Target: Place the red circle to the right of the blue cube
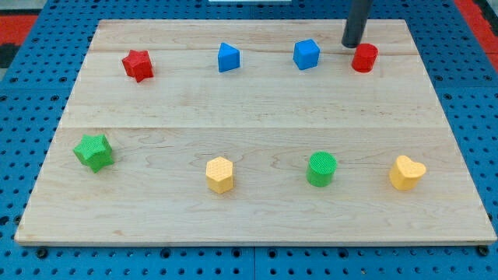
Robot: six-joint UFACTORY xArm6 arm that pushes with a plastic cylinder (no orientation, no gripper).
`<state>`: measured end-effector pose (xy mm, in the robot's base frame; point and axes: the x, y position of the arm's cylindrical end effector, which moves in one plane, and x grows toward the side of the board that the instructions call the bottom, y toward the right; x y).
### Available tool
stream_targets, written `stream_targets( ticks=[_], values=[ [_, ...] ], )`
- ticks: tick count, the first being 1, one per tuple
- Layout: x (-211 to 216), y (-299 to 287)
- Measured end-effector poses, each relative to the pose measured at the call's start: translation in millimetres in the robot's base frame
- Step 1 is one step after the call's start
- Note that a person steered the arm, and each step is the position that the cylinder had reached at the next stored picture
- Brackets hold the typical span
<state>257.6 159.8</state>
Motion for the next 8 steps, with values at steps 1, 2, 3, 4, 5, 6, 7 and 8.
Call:
stream_targets(
  ticks=[1,2,3,4,5,6,7,8],
  values=[
    [1.5,-52.1],
    [10.7,-30.3],
    [-1.8,-2.1],
    [-11.7,-6.6],
    [-1.9,27.1],
    [-4.9,27.9],
    [-7.1,32.4],
    [42.2,65.1]
  ],
)
